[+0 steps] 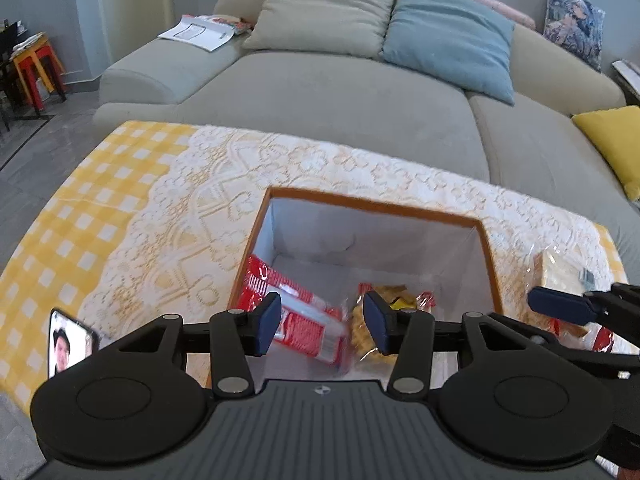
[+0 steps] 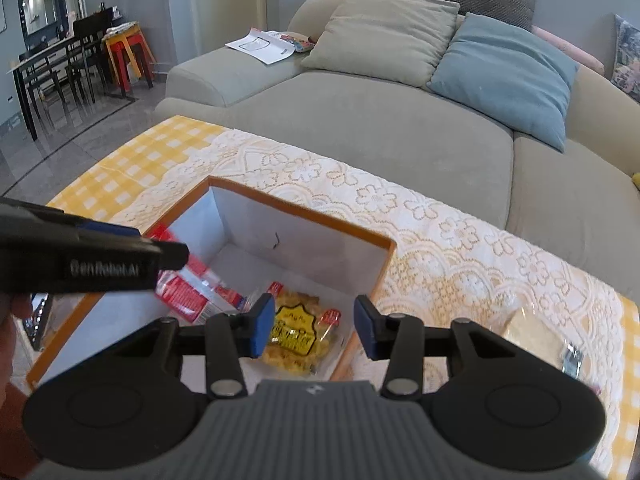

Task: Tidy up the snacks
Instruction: 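Lower both packs into the orange box and open both tools, then lift both tools out of the box and move back to the snacks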

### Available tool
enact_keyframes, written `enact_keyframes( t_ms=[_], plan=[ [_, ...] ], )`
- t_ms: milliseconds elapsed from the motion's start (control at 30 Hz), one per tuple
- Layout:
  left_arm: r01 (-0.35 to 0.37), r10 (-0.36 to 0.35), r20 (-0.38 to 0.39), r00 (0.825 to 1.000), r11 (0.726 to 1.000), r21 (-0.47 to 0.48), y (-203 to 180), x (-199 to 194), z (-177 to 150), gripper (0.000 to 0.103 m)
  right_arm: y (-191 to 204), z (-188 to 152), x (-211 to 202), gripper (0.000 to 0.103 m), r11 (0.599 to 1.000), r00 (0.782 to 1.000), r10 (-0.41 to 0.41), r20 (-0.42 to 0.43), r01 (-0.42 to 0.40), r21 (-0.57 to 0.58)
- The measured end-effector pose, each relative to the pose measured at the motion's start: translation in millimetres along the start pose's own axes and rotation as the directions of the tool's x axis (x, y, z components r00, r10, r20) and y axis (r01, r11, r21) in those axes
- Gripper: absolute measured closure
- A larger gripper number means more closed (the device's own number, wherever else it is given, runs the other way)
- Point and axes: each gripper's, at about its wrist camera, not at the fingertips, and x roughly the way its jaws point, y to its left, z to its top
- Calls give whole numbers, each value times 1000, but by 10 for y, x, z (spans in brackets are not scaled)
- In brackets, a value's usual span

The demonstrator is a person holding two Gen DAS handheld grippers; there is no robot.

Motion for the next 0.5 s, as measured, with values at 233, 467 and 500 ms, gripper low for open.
enact_keyframes(
  t_ms=[233, 467, 500],
  plan=[
    [-32, 35, -92, 995, 999, 37, -51, 194, -163, 80, -19, -272, -90, 60, 997, 999, 32, -4, -32, 71],
    [-108, 123, -212, 970, 991, 82, -42, 706, -128, 88, -168, -481, -224, 60, 988, 999, 45, 10, -46, 145],
    [-116, 134, -223, 966, 989, 91, -49, 769, -114, 88, -198, -503, -235, 60, 987, 999, 42, 11, -43, 154]
  ],
)
